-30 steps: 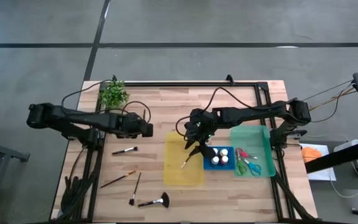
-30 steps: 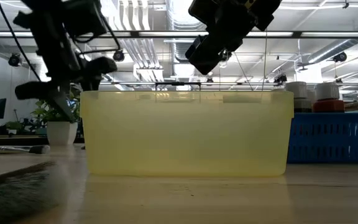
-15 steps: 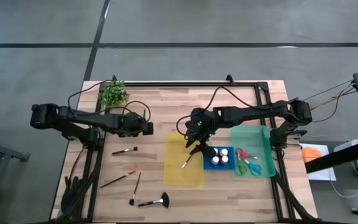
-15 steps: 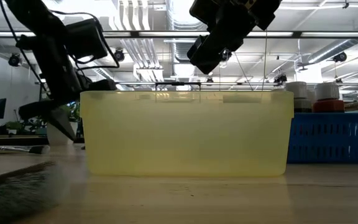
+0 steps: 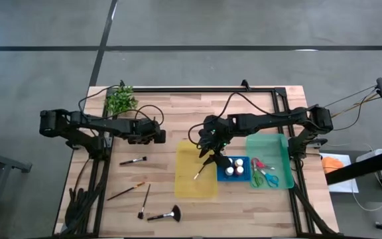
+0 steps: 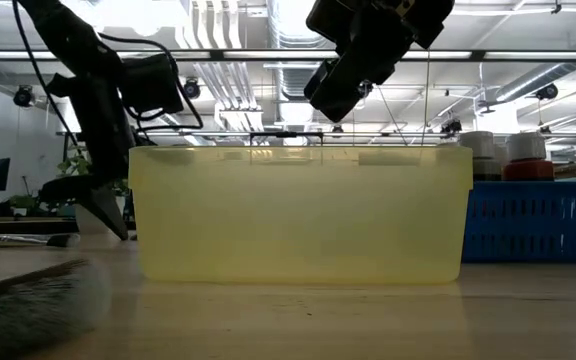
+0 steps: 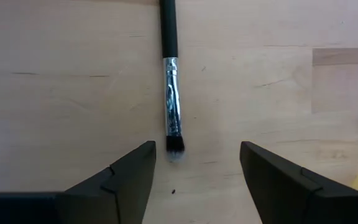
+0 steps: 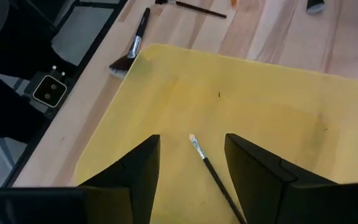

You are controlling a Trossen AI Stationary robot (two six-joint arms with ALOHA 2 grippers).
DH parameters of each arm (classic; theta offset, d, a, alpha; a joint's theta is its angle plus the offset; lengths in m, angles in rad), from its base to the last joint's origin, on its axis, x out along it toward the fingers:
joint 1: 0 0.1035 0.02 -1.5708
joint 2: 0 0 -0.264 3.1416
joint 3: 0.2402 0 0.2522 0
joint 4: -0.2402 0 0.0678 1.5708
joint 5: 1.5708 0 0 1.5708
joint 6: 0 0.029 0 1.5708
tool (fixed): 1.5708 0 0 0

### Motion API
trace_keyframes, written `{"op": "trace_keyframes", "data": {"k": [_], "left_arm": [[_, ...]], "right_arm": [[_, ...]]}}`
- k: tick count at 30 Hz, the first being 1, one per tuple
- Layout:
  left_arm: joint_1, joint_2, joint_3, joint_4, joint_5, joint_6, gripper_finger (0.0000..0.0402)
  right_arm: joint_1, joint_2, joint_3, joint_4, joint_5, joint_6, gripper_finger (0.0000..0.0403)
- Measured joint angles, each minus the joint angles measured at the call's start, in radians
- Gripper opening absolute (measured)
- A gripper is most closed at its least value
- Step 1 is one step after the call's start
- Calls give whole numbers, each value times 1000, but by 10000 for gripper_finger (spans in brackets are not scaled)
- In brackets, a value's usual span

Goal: Pick & Place Paint Supplies
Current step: Put the silver and black eyeshadow brush into the yellow bin

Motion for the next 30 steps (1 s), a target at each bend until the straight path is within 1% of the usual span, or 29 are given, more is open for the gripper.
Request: {"op": "trace_keyframes", "data": {"k": [2, 4, 12, 19, 25, 26, 30], "left_arm": [[0, 0, -1, -5, 1, 0, 234], [4, -2, -1, -9, 2, 7, 210], [10, 0, -4, -30, 9, -4, 88], [11, 1, -4, -46, 12, -6, 13], [11, -11, -4, -40, 25, -4, 6], [11, -20, -4, -38, 45, -1, 5], [10, -73, 9, -13, 60, 51, 4]], "right_arm": [[0, 0, 0, -8, 0, 0, 180], [0, -3, 0, -15, 0, 0, 180], [0, -5, 0, -20, 0, -4, 180], [0, -5, 0, -21, -1, -4, 180], [1, -5, 0, -21, -1, -3, 180], [1, -5, 0, -21, -1, -2, 180], [1, -5, 0, -22, -2, 0, 180]]}}
